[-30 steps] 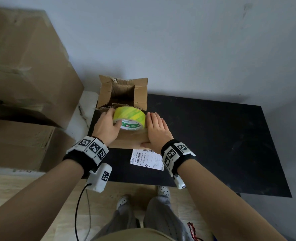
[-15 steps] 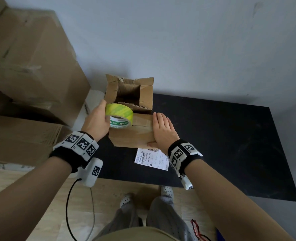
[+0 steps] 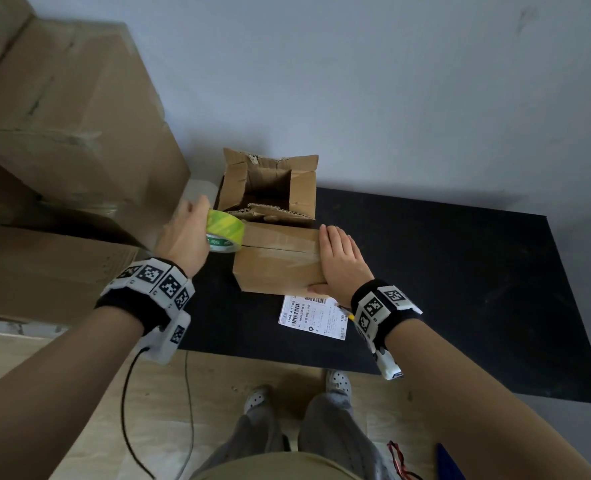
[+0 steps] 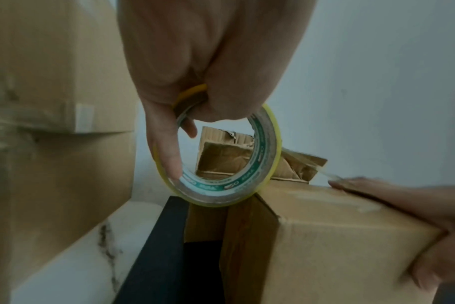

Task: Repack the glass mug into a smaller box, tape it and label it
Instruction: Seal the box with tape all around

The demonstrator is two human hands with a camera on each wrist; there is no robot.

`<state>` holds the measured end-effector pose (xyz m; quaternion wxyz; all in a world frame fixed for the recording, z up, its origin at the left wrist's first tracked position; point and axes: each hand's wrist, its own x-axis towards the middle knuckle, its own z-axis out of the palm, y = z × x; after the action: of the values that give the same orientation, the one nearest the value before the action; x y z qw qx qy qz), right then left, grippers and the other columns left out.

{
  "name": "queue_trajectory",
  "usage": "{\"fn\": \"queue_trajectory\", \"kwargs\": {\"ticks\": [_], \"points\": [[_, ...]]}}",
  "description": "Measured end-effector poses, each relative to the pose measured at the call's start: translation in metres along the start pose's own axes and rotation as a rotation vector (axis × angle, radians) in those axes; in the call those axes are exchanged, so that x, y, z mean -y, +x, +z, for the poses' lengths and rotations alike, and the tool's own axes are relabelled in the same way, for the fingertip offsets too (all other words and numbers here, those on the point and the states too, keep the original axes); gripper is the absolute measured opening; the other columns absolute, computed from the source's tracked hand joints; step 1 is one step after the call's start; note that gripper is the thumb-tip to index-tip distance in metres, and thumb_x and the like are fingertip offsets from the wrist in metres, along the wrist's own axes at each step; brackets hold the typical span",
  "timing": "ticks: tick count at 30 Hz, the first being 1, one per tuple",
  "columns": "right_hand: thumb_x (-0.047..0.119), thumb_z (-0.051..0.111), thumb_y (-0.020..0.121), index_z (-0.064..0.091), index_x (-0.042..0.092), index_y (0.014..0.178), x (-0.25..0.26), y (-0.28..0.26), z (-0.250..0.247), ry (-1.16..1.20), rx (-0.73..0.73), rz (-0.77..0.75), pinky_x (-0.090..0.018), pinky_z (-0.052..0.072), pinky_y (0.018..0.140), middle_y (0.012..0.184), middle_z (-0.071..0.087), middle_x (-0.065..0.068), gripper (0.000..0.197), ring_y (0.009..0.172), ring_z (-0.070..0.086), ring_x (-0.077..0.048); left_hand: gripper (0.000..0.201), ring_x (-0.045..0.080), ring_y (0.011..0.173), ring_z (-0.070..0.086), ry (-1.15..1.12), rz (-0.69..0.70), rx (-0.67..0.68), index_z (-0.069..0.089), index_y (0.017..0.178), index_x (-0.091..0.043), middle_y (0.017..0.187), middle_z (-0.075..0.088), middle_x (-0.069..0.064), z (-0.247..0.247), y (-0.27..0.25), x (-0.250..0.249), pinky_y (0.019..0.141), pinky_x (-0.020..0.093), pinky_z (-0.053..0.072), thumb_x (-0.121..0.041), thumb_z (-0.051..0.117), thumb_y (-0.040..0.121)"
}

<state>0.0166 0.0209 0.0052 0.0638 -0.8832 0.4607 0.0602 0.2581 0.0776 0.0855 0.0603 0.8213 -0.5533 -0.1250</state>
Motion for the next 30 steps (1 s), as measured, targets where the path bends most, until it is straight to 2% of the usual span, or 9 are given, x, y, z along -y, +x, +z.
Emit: {"fn": "queue_trajectory", "kwargs": {"ticks": [5,9,12,19,25,30], "points": [[0.054,0.072,0.070,0.009,-0.003,0.148,-0.009,-0.009,-0.003,-0.026,0.006,-0.006,-0.041,0.011,0.118,0.154,0.020,-0.021,0.115,0.144,0.019,-0.033,0.035,0.043,0.093,0.054,0.036,0.035,0.001,0.038,0.111,-0.009,0.112,0.043,0.017,0.010,0.000,0.000,0.070,0.046,0.041,0.004,0.053,0.083],[0.056,0.071,0.070,0.008,-0.002,0.148,-0.011,-0.012,-0.002,-0.023,0.019,0.006,-0.040,0.010,0.118,0.154,0.019,-0.019,0.115,0.144,0.017,-0.032,0.041,0.041,0.097,0.052,0.086,0.027,0.009,0.036,0.116,-0.012,0.115,0.041,0.017,0.014,0.001,-0.006,0.069,0.041,0.036,0.007,0.051,0.083],[0.056,0.071,0.070,0.008,-0.001,0.148,-0.012,-0.014,-0.002,-0.020,0.013,0.015,-0.041,0.010,0.118,0.154,0.020,-0.019,0.116,0.144,0.018,-0.032,0.041,0.042,0.101,0.049,0.135,0.004,0.017,0.036,0.115,-0.012,0.117,0.038,0.019,0.015,-0.001,-0.002,0.071,0.044,0.041,0.008,0.048,0.082],[0.056,0.070,0.071,0.005,0.000,0.149,-0.013,-0.016,-0.002,-0.030,0.017,0.015,-0.041,0.009,0.118,0.155,0.017,-0.017,0.116,0.144,0.016,-0.031,0.043,0.040,0.104,0.050,0.135,-0.032,0.058,0.036,0.116,-0.015,0.120,0.038,0.020,0.027,0.001,0.003,0.078,0.045,0.045,0.005,0.053,0.082],[0.056,0.071,0.071,0.004,0.001,0.149,-0.013,-0.017,-0.002,-0.023,0.029,0.022,-0.041,0.010,0.118,0.155,0.017,-0.016,0.117,0.145,0.015,-0.030,0.049,0.041,0.111,0.046,0.163,-0.023,0.081,0.032,0.128,-0.015,0.126,0.035,0.021,0.033,0.000,0.003,0.083,0.046,0.045,0.002,0.050,0.086],[0.057,0.069,0.072,0.002,0.002,0.149,-0.013,-0.016,-0.002,-0.031,0.036,0.029,-0.041,0.009,0.119,0.155,0.015,-0.015,0.116,0.145,0.013,-0.029,0.051,0.041,0.109,0.046,0.161,-0.029,0.112,0.028,0.132,-0.015,0.125,0.034,0.021,0.035,0.001,0.004,0.081,0.047,0.044,0.002,0.047,0.087]]}}
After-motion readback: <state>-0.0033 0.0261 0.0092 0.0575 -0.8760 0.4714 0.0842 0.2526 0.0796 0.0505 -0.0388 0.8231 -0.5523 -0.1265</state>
